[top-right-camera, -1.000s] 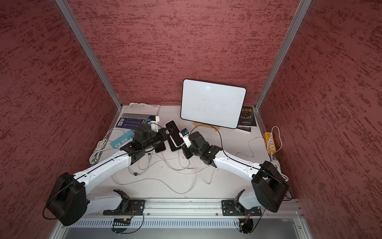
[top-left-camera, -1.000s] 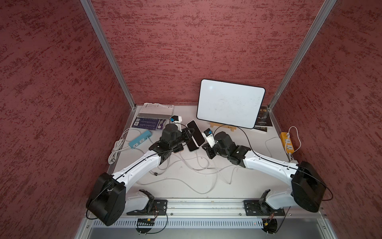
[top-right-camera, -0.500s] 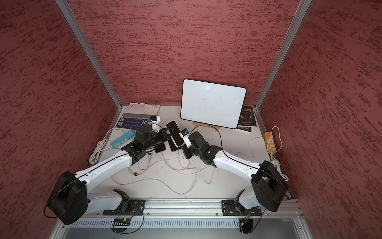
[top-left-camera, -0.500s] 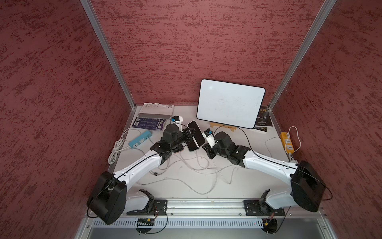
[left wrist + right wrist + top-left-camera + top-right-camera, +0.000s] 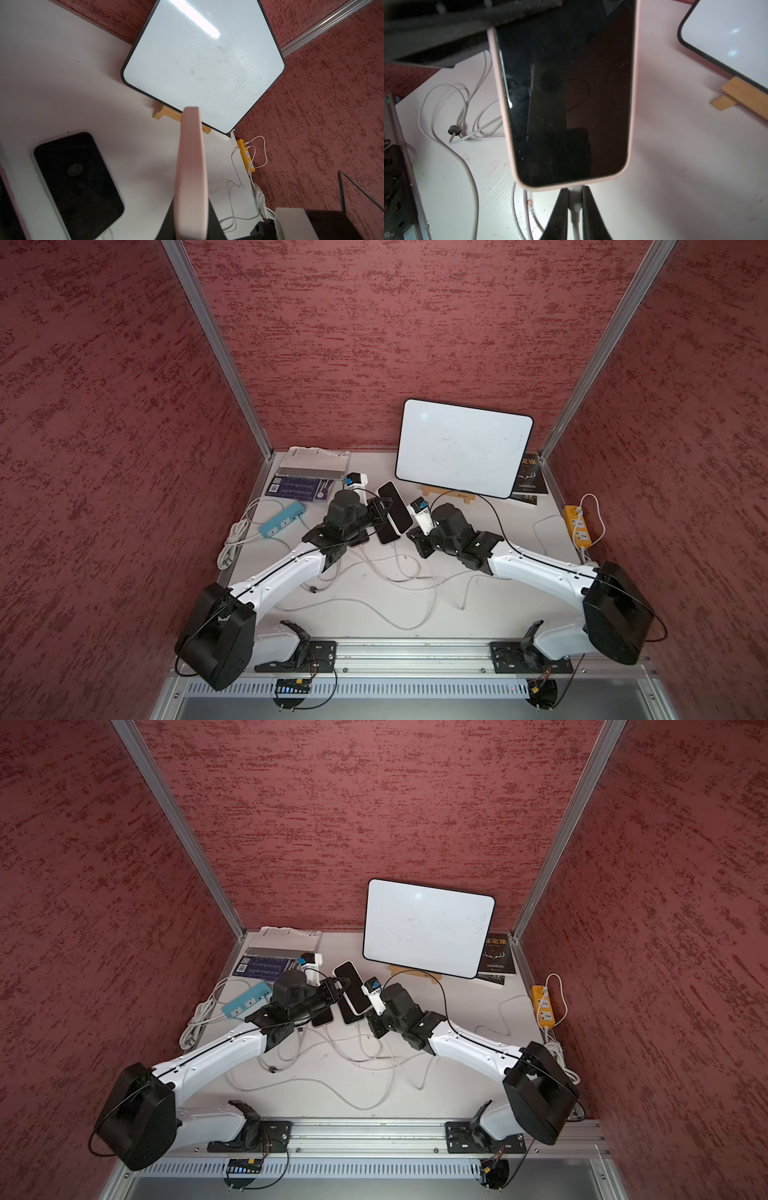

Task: Plug the charging cable into the phone
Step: Insert the charging cable into the phone.

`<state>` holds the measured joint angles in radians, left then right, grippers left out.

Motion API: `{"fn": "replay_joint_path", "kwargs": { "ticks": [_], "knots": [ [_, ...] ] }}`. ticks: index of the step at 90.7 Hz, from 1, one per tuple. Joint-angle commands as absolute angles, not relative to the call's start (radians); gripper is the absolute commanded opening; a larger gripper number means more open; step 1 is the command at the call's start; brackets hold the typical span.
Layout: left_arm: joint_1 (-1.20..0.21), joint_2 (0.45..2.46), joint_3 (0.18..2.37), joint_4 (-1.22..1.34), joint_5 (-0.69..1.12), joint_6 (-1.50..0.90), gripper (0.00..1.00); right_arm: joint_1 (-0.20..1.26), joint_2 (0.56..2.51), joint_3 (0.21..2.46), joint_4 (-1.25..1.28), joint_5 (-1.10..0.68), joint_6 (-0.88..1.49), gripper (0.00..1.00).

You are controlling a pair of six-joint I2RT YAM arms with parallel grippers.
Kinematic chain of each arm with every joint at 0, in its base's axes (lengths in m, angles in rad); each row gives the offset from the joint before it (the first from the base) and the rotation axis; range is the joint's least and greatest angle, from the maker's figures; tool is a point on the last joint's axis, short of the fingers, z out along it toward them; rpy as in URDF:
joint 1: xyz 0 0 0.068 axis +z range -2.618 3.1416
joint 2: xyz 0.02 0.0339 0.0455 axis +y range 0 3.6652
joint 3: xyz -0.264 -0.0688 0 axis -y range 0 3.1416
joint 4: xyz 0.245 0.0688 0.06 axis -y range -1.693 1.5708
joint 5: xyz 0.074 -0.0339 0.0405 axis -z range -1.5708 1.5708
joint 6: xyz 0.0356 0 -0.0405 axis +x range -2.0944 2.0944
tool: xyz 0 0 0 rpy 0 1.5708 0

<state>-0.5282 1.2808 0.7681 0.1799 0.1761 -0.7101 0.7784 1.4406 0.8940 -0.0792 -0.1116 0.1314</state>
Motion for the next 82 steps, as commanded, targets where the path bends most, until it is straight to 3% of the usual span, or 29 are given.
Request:
{"fn": "replay_joint_path", "kwargs": {
  "ticks": [1,36,60,72,82],
  "knots": [
    [-0.566,1.275,0.751,0.109,0.269,-0.690,0.00,0.768,1.402,0.961,0.168,-0.137,0.142,0.00],
    [-0.554,1.243,0.741,0.090,0.253,-0.702,0.00,0.744,1.392,0.966,0.154,-0.149,0.151,0.00],
    [-0.508,1.223,0.769,0.091,0.250,-0.706,0.00,0.742,1.352,0.938,0.108,-0.154,0.144,0.49],
    [-0.487,1.226,0.781,0.101,0.266,-0.696,0.00,0.742,1.309,0.925,0.058,-0.154,0.146,0.61],
    [-0.475,1.226,0.779,0.114,0.276,-0.692,0.00,0.741,1.271,0.910,0.014,-0.163,0.152,0.64]
  ]
}}
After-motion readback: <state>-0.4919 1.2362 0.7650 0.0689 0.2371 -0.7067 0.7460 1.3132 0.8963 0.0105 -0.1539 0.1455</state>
